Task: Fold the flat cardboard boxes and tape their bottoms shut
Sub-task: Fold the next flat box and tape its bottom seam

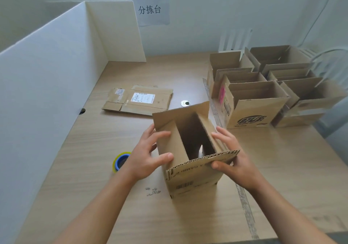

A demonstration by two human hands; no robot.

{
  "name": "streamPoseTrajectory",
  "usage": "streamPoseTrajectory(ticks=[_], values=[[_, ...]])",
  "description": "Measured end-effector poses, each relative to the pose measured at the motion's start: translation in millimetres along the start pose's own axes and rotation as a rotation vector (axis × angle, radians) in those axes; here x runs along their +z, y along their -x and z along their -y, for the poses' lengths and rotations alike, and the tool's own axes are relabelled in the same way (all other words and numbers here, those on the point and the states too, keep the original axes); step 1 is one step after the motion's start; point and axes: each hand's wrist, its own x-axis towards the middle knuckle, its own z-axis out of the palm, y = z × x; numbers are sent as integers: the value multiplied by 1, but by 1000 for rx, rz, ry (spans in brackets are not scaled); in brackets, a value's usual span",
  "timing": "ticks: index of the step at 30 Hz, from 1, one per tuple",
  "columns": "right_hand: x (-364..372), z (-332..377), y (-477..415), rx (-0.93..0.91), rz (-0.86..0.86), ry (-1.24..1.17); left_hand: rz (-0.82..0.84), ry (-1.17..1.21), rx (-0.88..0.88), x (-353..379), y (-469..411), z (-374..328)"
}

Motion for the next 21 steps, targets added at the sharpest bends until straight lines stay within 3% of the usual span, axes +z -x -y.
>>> streamPoseTrajectory(ticks=[4,7,9,12,17,21], values=[[0,0,0,29,50,28,4,6,-85,-9,8,6],[4,2,-3,120,38,-62,13,364,-166,-12,15,-1],[9,4,-6,182,-20,-87,63,438,-145,-13,19,-3],[18,3,-9,167,-146,27,117,342,-127,-4,22,-7],[26,1,-18,232,-192,0,-132,106,-167,7,5,-11],[26,-4,-22,261,-203,-61,-148,146,-115,5,-12,-6]])
